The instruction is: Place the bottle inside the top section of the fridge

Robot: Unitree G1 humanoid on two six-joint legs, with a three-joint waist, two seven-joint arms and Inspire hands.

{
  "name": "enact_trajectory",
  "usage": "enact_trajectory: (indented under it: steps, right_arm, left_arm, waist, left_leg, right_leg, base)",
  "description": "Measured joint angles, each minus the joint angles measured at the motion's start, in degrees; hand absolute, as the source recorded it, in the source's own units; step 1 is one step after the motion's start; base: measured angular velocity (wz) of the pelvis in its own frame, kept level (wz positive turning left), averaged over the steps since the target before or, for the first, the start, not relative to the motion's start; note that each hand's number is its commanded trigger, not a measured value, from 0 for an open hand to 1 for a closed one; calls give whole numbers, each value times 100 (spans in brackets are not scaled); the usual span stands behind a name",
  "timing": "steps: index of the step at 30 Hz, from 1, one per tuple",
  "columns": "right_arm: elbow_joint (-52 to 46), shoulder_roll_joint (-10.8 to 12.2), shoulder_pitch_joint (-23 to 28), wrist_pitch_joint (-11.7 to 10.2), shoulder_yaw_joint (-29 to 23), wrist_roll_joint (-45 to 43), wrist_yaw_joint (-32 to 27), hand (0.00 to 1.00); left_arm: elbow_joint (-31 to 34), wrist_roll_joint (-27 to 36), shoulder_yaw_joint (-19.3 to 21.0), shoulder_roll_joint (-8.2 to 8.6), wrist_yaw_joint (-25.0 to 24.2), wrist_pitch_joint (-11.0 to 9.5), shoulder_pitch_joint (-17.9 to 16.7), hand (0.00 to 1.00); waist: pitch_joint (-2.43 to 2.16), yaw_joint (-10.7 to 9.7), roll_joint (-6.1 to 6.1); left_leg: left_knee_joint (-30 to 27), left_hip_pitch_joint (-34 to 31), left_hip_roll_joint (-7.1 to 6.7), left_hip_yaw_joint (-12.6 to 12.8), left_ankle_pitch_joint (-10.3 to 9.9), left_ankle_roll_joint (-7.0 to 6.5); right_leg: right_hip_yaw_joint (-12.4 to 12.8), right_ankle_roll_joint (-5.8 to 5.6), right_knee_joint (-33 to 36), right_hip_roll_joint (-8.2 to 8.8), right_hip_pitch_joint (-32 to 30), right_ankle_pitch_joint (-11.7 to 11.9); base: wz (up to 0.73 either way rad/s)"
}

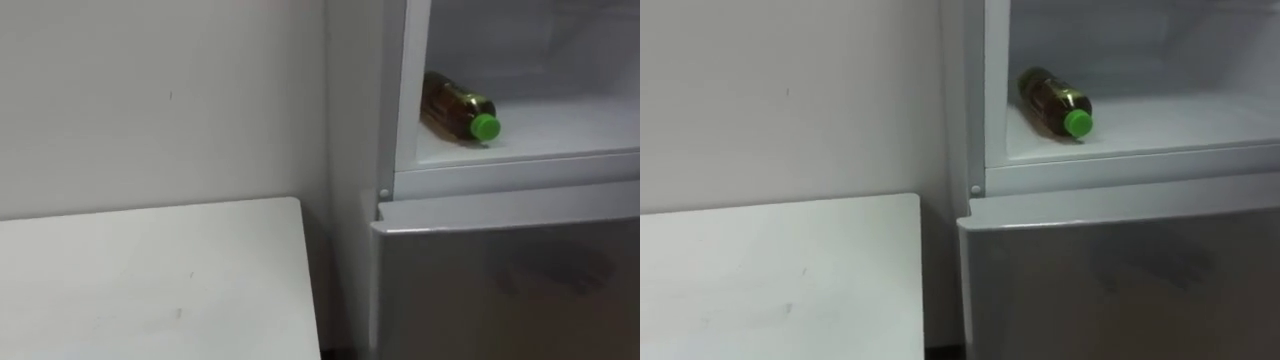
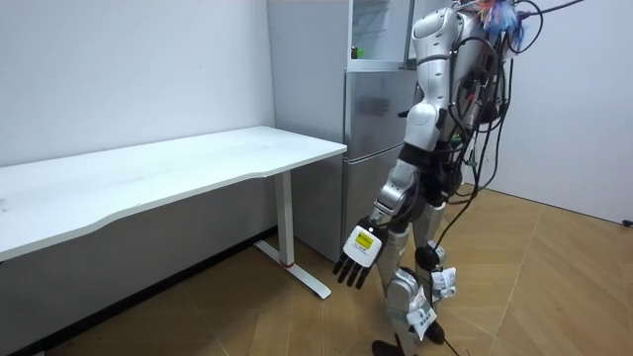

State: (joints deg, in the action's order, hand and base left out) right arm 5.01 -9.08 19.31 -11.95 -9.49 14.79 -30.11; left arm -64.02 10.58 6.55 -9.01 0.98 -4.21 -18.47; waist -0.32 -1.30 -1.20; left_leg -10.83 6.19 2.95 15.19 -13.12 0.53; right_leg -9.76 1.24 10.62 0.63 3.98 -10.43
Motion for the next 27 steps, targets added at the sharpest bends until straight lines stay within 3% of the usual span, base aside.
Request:
enact_trajectory:
  steps: [7,19,25,27]
  right_arm:
    - [1162,10,4,1,387,92,-113,0]
    - [3525,14,34,-53,623,-229,-21,0]
    - [4459,12,31,-31,708,13,435,0]
    - [4714,15,-15,108,706,82,784,0]
  left_arm:
    - [2,112,-143,-11,-5,-1,-3,0]
    - [35,173,-220,39,-8,-84,16,0]
    - [12,223,-224,36,-21,-112,-2,0]
    - [10,218,-221,42,-49,-108,-15,0]
  waist:
    - [8,1,45]
    - [22,24,-9]
    - [28,15,-13]
    - [15,20,27]
  left_leg:
    - [19,37,-23,31,-4,-6]
    - [45,40,-50,-21,-5,-11]
    - [39,52,-53,-29,-5,-11]
    - [27,43,-55,-51,-5,-12]
  right_leg:
    - [-37,-16,5,30,6,-47]
    - [-8,-25,1,37,8,-55]
    - [12,-31,7,42,6,-72]
    - [-2,-31,13,49,9,-72]
  base:
    - [0]
    - [0]
    - [-1]
    - [4]
